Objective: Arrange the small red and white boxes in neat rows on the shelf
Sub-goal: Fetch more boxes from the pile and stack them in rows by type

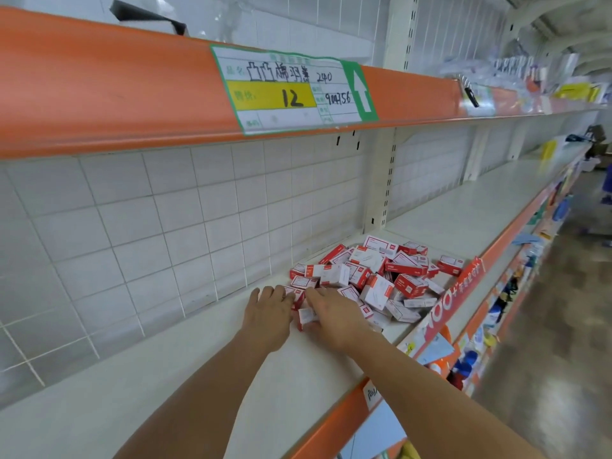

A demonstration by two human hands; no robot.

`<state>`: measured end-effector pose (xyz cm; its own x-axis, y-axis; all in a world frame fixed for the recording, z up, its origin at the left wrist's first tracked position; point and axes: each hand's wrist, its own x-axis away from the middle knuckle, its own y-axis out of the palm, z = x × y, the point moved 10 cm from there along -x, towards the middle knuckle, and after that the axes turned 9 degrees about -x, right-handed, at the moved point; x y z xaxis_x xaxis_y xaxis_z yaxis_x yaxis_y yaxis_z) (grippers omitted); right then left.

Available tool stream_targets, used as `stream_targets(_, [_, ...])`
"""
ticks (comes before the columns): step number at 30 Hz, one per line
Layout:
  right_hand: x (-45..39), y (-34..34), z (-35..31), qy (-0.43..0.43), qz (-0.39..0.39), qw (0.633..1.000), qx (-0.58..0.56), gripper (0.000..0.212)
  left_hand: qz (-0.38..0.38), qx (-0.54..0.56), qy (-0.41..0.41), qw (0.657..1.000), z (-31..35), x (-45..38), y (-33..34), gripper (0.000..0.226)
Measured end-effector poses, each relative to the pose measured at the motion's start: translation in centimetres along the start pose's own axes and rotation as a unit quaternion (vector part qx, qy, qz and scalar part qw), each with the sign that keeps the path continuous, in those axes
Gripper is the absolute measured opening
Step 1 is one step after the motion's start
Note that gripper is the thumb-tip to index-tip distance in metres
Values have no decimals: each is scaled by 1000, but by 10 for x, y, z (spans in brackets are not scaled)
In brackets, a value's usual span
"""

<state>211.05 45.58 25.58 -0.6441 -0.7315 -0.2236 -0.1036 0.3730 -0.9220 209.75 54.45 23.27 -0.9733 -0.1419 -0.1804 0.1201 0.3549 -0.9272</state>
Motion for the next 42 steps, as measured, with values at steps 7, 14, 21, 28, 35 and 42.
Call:
stream_targets(7, [24,9,-6,-26,-15,999,21,44,-54,70,20,996,1,1,14,57])
stream_targets(14, [31,11,0,9,-6,1000,1,42,-24,100,13,995,0,-11,9,55])
stream_targets(21, [25,14,-3,-11,-30,999,12,43,-12,-12,25,1000,11,-13,-2,54])
stream_targets(28, [27,12,0,-43,-27,999,-9,41,-61,-6,11,998,15,-17,11,59])
stream_targets(35, [28,12,0,-62,-23,998,-1,35,-10,-12,-22,1000,15,-5,-8,41])
stream_targets(42, [31,15,-3,-88,-13,996,12,35,-51,39,-115,991,3,33,-10,50])
